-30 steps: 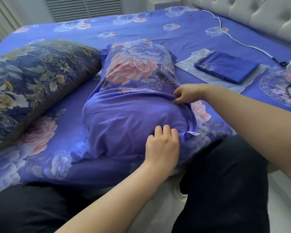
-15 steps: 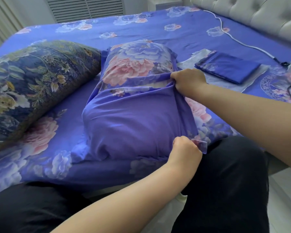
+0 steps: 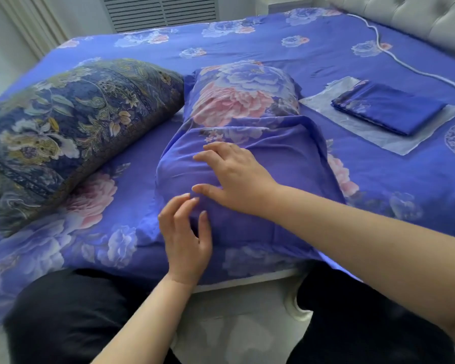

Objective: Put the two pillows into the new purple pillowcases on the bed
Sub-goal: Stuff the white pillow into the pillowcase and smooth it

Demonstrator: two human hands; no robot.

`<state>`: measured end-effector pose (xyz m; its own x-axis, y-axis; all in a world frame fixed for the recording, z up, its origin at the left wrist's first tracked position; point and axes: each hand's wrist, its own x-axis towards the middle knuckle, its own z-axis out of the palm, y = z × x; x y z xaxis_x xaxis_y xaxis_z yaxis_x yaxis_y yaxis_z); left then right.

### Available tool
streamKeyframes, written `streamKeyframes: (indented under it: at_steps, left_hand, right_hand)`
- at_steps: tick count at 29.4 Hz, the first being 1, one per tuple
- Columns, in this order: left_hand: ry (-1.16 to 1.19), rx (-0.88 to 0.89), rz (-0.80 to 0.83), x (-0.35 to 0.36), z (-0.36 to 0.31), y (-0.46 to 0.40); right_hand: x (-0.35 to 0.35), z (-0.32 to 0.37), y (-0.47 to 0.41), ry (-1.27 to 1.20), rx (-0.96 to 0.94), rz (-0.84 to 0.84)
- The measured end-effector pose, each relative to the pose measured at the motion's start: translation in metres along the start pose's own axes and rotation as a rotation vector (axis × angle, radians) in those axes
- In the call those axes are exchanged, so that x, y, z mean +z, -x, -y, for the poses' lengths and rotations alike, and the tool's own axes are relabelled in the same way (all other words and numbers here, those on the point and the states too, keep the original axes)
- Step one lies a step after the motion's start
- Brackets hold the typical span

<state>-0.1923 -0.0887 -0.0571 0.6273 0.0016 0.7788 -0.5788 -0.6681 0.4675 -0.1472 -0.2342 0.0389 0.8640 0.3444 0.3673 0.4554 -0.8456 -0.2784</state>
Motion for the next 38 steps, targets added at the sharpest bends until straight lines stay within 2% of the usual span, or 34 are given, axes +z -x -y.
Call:
streamKeyframes:
  at_steps: [2,4,6,10,18,22,25,29,32,35,38]
  left_hand:
    - [0.006,-0.243,-0.010,-0.011,0.034,-0.009]
    - [0.076,-0.361,0.091,-0.016,0.059,-0.015]
    - [0.142,-0.348,0.179,-0.017,0.071,-0.018]
    - [0.267,-0.357,0.205,-0.019,0.081,-0.027]
    - [0.110,-0.053,0.219,-0.024,0.098,-0.055]
    - [0.187,-0.043,0.236,-0.029,0.086,-0.079]
    - [0.222,-0.142,0.322,-0.028,0.068,-0.099]
    - [0.412,-0.277,0.478,-0.025,0.068,-0.119]
    - [0.363,-0.246,0.589,-0.028,0.077,-0.116]
    - [0.305,-0.206,0.554,-0.028,0.078,-0.107]
    - [0.302,-0.144,0.410,-0.024,0.070,-0.104]
  right_hand:
    - [0.013,0.022,0.003,-0.020,-0.002,-0.039]
    - [0.028,0.035,0.007,0.025,-0.001,-0.078]
    - [0.044,0.039,0.013,0.109,0.006,-0.049]
    - [0.055,0.035,0.021,0.210,0.079,0.013]
    - [0.045,0.033,0.023,0.225,0.025,-0.237]
    - [0.027,0.037,0.024,0.228,0.075,-0.335]
    - [0.015,0.042,0.024,0.228,0.179,-0.412]
    - [-0.008,0.036,0.020,-0.038,0.403,-0.368]
    - [-0.012,0.029,0.019,-0.241,0.449,-0.373]
    - [-0.009,0.031,0.018,-0.312,0.480,-0.364]
    - [-0.010,0.035,0.021,-0.341,0.480,-0.365]
